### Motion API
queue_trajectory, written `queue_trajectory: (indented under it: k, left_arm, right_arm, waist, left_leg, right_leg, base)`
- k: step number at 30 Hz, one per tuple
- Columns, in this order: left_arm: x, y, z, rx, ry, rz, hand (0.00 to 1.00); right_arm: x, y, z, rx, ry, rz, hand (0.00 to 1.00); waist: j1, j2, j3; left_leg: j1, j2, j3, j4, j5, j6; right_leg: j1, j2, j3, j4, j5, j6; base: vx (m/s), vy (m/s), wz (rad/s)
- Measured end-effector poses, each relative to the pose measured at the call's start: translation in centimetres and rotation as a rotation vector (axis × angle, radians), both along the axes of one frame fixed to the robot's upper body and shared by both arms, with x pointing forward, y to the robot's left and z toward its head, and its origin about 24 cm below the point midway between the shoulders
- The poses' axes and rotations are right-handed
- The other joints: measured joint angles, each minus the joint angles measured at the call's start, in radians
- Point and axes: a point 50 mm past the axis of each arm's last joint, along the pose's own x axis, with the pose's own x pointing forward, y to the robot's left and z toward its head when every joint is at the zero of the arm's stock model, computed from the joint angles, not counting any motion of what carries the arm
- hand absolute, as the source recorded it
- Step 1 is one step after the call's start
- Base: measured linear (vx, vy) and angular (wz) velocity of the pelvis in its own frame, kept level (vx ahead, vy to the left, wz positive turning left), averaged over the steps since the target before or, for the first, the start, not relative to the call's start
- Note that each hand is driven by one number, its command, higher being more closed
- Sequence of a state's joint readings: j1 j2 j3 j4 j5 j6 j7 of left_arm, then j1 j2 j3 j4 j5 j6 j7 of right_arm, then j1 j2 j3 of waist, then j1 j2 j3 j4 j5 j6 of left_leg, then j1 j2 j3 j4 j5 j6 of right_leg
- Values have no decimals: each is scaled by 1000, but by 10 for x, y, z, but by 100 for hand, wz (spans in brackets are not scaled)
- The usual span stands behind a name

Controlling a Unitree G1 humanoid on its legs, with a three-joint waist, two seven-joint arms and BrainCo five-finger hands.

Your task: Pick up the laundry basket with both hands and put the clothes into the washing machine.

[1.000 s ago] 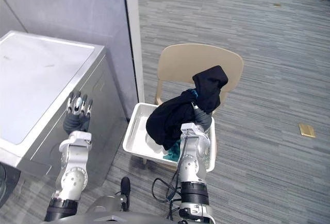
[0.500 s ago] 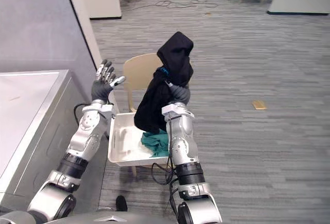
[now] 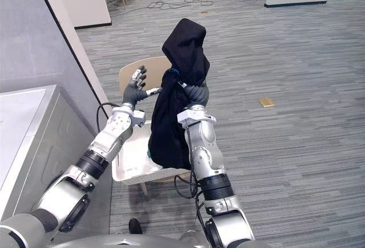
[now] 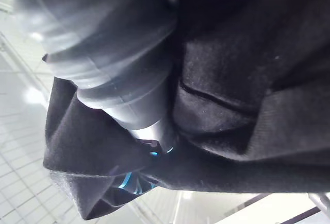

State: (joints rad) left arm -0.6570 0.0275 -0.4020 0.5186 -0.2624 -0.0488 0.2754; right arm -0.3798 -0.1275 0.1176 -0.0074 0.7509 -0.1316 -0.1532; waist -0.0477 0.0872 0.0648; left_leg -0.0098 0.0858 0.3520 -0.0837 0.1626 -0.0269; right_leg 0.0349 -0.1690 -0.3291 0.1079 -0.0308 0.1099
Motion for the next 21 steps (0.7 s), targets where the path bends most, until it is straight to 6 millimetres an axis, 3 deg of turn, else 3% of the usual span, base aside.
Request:
queue_trajectory:
  k: [9,14,15,21]
  left_arm:
    - [-23,-48,-26,134,60,-259,0]
    - [-35,-67,-32,39,149,-366,0]
    - [-36,-69,-33,4,173,-378,100]
    - [-40,-76,-33,-130,250,-406,100]
  right_arm:
    - [-1,-5,-3,-16,10,-13,100]
    - [-3,-8,-10,-15,32,-21,100]
    - [-3,-8,-10,-10,33,-19,100]
    - [-7,-8,-11,3,29,-23,100]
  waist:
    - [-2,2,-1]
    - [-8,3,-2]
    - [-8,3,-2]
    - [-6,2,-12]
  left_leg:
    - [5,-3,-7,5,1,0]
    - [3,-4,-29,0,1,1]
    - [3,-4,-31,0,0,-1]
    - [0,-6,-40,0,-1,-2]
  right_leg:
    - [5,-1,11,0,4,4]
    - [16,-1,-10,-5,3,5]
    - [17,-1,-11,-9,3,5]
    - [21,-2,-18,-15,2,6]
  base:
    - [39,-2,-4]
    - [-4,13,12]
    - [-9,21,5]
    - [9,9,3]
